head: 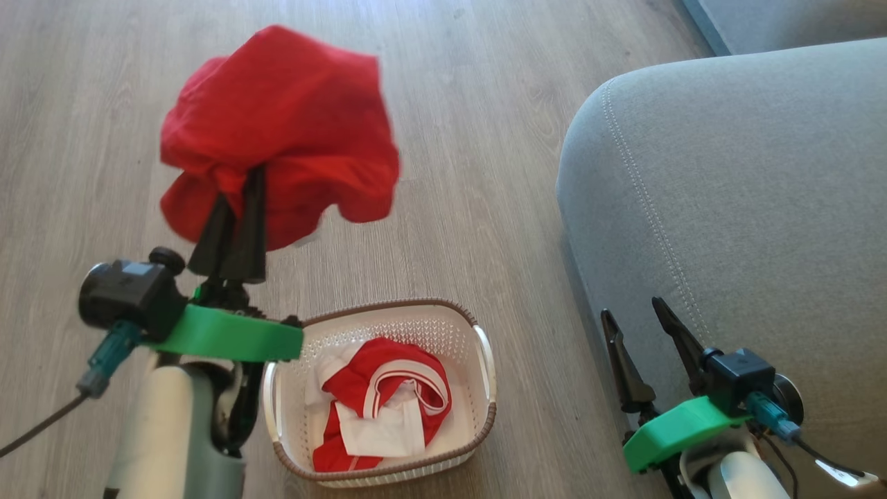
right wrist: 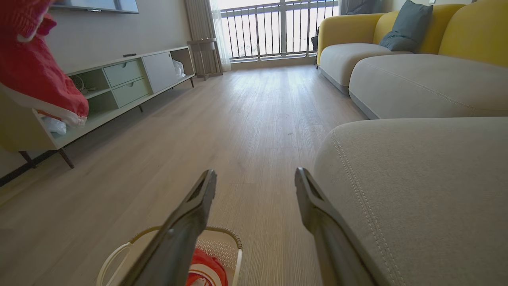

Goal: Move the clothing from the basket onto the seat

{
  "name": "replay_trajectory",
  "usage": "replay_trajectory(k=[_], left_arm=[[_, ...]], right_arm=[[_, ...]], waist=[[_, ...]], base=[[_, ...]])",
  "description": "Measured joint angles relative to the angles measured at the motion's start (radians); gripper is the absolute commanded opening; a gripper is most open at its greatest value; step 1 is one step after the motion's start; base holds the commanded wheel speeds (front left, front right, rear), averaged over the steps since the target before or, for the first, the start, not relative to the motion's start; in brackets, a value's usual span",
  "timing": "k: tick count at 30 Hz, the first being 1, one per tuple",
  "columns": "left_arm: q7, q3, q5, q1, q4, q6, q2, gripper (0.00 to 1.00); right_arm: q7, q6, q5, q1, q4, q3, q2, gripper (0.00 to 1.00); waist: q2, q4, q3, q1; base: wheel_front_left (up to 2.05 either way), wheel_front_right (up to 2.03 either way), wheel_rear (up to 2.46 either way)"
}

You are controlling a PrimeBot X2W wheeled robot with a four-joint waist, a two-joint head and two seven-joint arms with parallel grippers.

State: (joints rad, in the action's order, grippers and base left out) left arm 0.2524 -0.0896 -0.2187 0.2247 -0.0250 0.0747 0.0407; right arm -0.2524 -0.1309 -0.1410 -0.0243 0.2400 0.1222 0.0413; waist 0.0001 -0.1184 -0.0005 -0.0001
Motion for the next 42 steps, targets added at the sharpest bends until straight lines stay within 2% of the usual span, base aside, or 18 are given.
replay_trajectory(k=[5,10,19,25,29,37,42], left_arm=[[0.000,-0.061,0.007,0.000,-0.039,0.003,0.000,0.00],[0.000,-0.128,0.035,0.000,-0.045,0.028,0.000,0.00],[0.000,-0.261,0.084,-0.005,0.007,0.053,0.001,0.00],[0.000,-0.319,0.083,-0.026,0.005,0.055,0.007,0.00],[0.000,-0.290,0.027,-0.025,-0.066,0.055,0.009,0.00],[0.004,-0.263,0.026,-0.023,-0.183,0.055,0.009,0.00],[0.004,-0.263,0.025,-0.023,-0.191,0.055,0.008,0.00]], right_arm=[[0.000,0.000,0.000,0.018,-0.008,-0.003,0.000,1.00],[0.000,0.000,0.000,0.023,-0.010,-0.015,0.000,1.00],[0.000,0.000,0.000,0.023,-0.014,-0.015,0.000,1.00],[0.000,0.000,0.001,0.023,-0.014,-0.014,0.000,1.00],[0.000,0.000,0.005,0.023,-0.015,-0.015,0.000,1.00],[0.000,0.000,0.009,0.023,-0.015,-0.014,0.000,1.00],[0.000,0.000,0.009,0.023,-0.016,-0.013,0.000,1.00]], waist=[[0.0000,0.002,0.004,0.0000],[0.0000,-0.001,0.008,0.0000],[0.0000,-0.004,0.010,0.0000],[0.0000,-0.002,0.010,0.0000],[0.0000,0.001,0.011,0.0000],[0.0000,0.004,0.015,0.0001],[0.0000,0.004,0.015,0.0001]], base=[[0.00,0.00,0.00],[0.00,0.00,0.00],[0.00,0.00,0.00],[0.00,0.00,0.00],[0.00,0.00,0.00],[0.00,0.00,0.00],[0.00,0.00,0.00]])
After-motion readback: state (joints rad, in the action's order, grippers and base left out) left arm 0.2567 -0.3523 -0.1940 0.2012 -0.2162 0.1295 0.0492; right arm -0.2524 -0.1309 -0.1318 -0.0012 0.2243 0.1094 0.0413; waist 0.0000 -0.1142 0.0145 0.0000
